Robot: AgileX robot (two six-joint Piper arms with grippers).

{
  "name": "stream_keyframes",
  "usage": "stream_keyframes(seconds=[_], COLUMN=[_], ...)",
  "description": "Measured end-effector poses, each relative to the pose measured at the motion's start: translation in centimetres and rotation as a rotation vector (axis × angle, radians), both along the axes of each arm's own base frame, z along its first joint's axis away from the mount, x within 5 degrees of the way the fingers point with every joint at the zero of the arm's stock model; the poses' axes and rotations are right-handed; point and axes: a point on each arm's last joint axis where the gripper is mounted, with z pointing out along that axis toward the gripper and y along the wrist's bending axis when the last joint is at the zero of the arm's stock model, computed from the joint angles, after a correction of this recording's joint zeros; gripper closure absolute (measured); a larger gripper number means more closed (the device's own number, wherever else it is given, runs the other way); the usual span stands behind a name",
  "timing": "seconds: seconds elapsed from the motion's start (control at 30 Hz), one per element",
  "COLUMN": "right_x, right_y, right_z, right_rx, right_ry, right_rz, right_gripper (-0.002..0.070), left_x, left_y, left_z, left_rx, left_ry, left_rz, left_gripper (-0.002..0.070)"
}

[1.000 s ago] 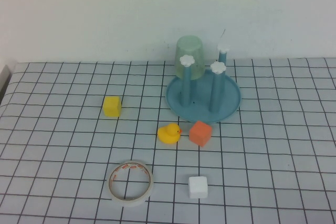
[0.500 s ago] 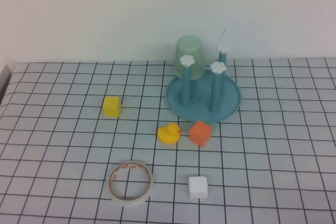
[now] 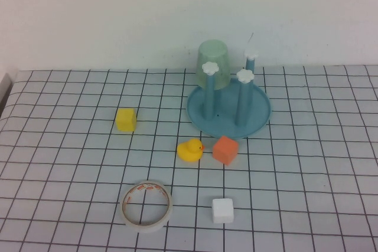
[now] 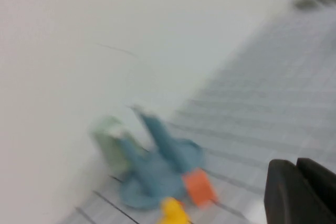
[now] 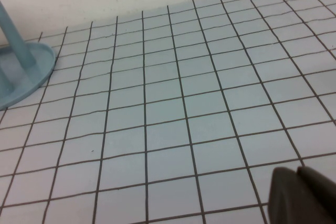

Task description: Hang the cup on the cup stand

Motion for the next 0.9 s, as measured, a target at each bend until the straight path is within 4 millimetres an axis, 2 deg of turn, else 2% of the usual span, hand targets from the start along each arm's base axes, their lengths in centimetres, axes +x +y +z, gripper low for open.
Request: stream_keyframes(seconds=[0.07, 0.13, 0.17, 0.23, 0.3, 0.47, 0.77, 0.9], right_x=[0.0, 0.0, 0.0, 0.0, 0.0, 0.0, 0.0, 0.0], right_y=[0.0, 0.0, 0.0, 0.0, 0.0, 0.0, 0.0, 0.0], right_z=[0.0, 0.0, 0.0, 0.0, 0.0, 0.0, 0.0, 0.0], right_rx=[0.000, 0.000, 0.000, 0.000, 0.000, 0.000, -0.002, -0.002], right_ry=[0.000, 0.000, 0.000, 0.000, 0.000, 0.000, 0.000, 0.000], right_rz=[0.000, 0.000, 0.000, 0.000, 0.000, 0.000, 0.001, 0.001], right_gripper=[0.0678, 0.0678, 0.0678, 0.0678, 0.0678, 0.0678, 0.0678, 0.0678], left_x=[0.6, 1.1, 1.6, 2.0, 2.4, 2.8, 3.0, 2.9], left_y=[0.8, 1.8, 3.4, 4.8, 5.7, 6.4, 6.4, 6.7], left_z=[0.9, 1.7, 2.0, 1.8, 1.1, -0.4, -0.8, -0.8], left_rx=[-0.160, -0.417, -0.713, -0.960, -1.083, -1.109, -0.915, -0.892], left_ry=[-0.018, -0.008, 0.038, 0.100, 0.140, 0.163, 0.115, 0.076], left_rz=[0.087, 0.156, 0.235, 0.293, 0.360, 0.456, 0.542, 0.588], left_gripper=[0.0676, 0.0676, 0.0676, 0.0676, 0.0676, 0.0676, 0.0676, 0.0676])
